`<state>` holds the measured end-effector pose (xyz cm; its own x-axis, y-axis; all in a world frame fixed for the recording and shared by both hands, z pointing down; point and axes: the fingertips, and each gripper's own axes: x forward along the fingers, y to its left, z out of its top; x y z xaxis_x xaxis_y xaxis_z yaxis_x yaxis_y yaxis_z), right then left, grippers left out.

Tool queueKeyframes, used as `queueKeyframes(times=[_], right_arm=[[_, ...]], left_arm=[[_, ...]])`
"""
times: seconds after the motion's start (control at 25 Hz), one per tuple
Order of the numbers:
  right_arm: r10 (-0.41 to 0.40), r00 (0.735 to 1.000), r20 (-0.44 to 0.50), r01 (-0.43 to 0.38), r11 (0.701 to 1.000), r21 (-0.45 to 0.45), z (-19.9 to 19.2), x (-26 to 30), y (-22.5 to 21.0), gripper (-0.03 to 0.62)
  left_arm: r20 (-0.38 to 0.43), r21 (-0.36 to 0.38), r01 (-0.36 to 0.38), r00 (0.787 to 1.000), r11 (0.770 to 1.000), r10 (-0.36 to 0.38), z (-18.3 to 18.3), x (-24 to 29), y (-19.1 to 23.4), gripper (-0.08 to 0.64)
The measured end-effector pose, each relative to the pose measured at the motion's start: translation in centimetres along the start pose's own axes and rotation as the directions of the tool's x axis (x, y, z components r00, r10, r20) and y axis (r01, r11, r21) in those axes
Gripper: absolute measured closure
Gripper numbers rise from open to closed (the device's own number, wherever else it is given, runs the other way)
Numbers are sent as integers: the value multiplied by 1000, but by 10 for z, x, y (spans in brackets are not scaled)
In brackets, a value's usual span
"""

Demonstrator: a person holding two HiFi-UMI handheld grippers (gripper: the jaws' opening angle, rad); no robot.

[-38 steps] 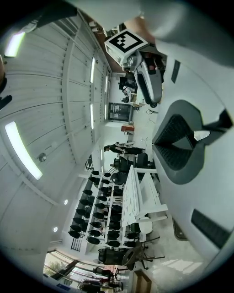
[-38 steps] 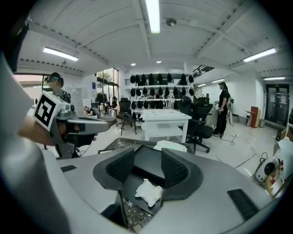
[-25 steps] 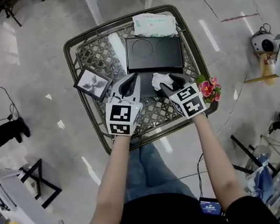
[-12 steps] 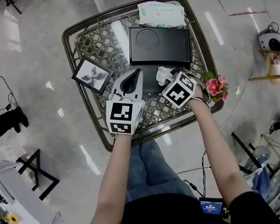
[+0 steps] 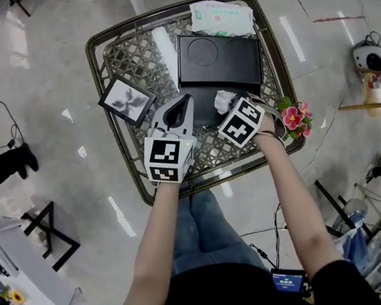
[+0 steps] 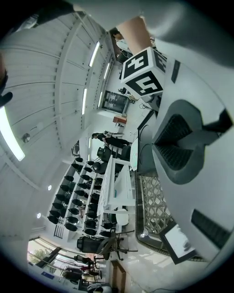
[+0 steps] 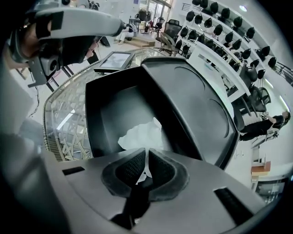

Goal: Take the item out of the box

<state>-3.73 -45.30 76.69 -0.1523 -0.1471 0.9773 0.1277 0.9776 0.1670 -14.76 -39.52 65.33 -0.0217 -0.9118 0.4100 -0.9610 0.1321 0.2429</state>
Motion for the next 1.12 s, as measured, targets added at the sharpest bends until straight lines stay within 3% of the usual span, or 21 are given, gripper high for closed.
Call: queueKeyframes(times=[0.36,0.56,0.68,0.88,1.0,1.12], right_arm=[[-21,997,72,20,1000,20,7,-22,-1,577],[-37,984,174,20,995,103,9,-65,-1,575],[-84,960,266,40,985,169,15,-100,-11,575],[-183,880,438,41,948,315,21,-170,-25,575],[-256,801,541,45,927,372,22,-216,-26,575],[-329,703,630,22,896,444,17,-258,-26,575]], left_arm=[[18,12,15,1000,1000,-15,11,-2,-2,540],[33,19,14,999,1000,-15,30,-20,-12,540],[65,41,9,998,999,-11,52,-29,-12,540],[115,80,2,993,997,-12,91,-51,-18,540],[144,100,2,989,995,-17,112,-68,-25,540],[167,123,2,986,992,-23,126,-85,-31,540]])
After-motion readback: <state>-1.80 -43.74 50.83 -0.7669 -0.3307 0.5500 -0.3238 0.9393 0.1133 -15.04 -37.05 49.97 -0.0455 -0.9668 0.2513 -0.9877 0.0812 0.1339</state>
